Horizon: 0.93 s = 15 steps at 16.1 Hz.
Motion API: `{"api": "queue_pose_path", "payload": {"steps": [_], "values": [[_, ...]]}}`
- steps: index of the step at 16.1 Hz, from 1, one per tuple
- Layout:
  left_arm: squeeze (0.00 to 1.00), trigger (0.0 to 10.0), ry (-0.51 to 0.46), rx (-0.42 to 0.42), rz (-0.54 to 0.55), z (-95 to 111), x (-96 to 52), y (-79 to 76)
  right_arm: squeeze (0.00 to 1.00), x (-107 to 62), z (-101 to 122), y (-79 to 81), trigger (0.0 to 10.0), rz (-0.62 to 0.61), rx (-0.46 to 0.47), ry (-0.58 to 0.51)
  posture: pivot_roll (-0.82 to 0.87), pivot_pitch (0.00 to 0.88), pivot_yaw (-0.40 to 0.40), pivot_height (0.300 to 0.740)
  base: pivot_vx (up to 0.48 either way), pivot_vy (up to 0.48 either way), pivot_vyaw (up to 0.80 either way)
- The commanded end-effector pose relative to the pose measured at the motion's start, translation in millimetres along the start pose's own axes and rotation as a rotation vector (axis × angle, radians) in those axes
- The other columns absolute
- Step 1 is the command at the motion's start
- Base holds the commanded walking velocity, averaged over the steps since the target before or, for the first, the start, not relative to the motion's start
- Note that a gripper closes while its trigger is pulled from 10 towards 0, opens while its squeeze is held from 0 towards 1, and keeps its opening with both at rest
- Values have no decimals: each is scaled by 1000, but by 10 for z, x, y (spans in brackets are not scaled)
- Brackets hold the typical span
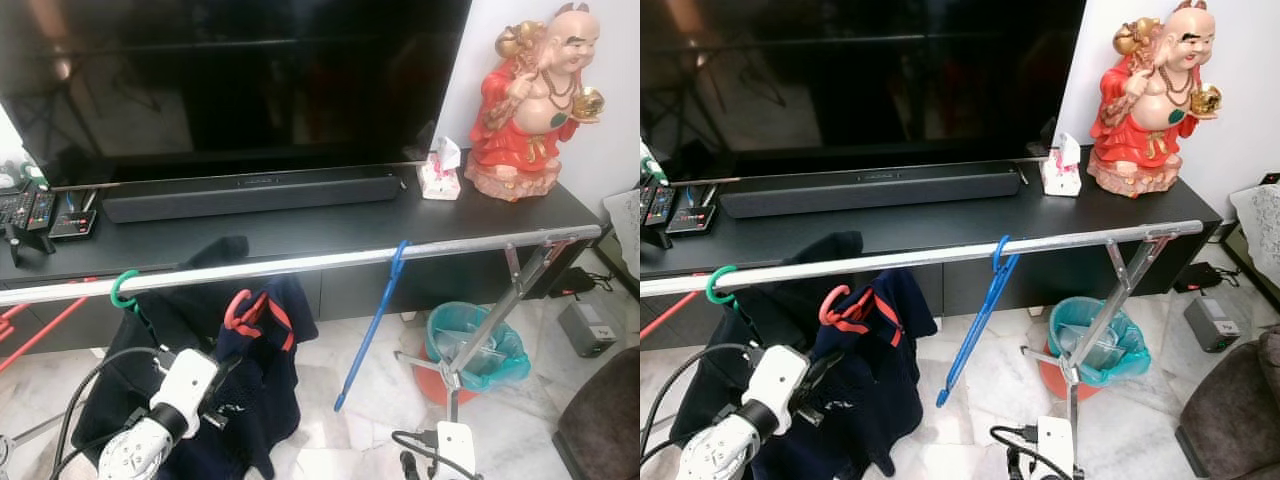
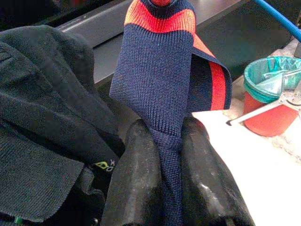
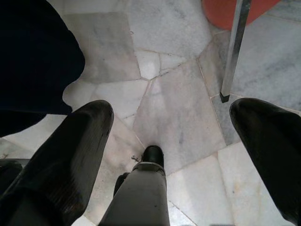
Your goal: Hang hanger
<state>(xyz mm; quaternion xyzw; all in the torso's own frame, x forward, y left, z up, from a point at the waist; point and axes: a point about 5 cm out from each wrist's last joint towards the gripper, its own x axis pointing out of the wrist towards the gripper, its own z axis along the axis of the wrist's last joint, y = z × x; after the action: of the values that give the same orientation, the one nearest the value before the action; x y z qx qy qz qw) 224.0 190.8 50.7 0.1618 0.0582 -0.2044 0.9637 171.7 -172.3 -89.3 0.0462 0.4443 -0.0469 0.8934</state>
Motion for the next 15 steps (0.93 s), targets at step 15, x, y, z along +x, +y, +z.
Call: {"api": "queue_pose_path", "payload": {"steps": [15], "values": [[0, 10000, -19, -60, 31, -7, -3, -18, 0, -34, -117, -11, 10000, -6, 35, 12, -12, 0, 7, 740, 0, 0, 0]]}}
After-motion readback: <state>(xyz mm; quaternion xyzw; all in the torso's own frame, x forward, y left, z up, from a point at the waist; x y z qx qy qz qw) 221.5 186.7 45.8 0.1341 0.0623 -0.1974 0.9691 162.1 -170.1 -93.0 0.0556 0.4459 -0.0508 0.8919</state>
